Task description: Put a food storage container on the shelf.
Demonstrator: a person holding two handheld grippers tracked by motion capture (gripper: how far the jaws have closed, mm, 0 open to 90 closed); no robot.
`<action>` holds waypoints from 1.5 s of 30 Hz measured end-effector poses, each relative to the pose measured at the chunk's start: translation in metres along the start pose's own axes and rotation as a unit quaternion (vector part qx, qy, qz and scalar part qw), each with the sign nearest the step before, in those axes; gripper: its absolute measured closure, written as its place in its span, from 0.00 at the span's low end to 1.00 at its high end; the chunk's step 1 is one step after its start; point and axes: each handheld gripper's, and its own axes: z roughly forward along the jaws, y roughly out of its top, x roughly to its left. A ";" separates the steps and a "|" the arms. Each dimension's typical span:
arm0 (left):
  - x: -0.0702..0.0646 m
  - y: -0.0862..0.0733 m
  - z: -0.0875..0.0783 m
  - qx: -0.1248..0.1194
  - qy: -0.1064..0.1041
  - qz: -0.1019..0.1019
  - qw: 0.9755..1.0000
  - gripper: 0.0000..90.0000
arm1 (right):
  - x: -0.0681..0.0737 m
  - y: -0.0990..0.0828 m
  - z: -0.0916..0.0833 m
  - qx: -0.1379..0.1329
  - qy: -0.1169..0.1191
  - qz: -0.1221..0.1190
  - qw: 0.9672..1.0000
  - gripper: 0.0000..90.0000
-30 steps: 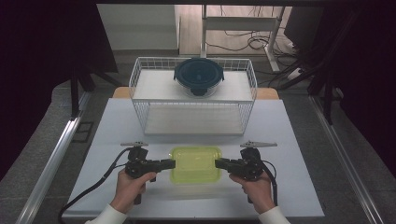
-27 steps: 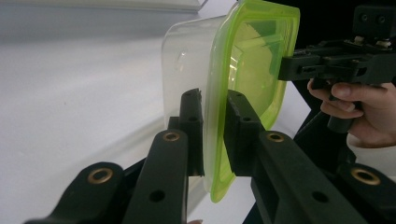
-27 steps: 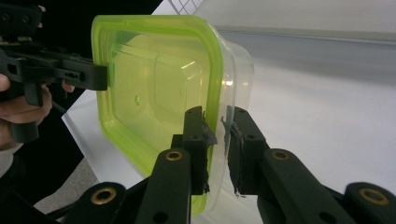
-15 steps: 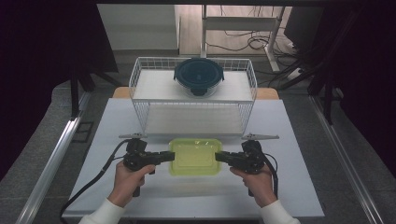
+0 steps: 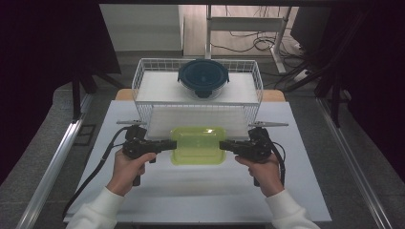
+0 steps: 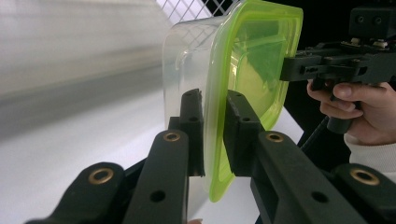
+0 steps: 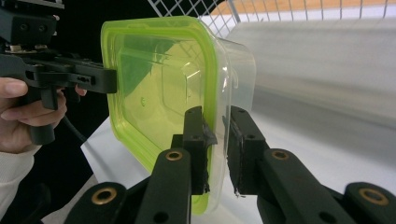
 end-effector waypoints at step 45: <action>-0.034 0.087 -0.030 -0.039 -0.004 0.043 0.998 0.90 | 0.029 0.086 -0.038 -0.057 -0.002 -0.041 0.998 0.86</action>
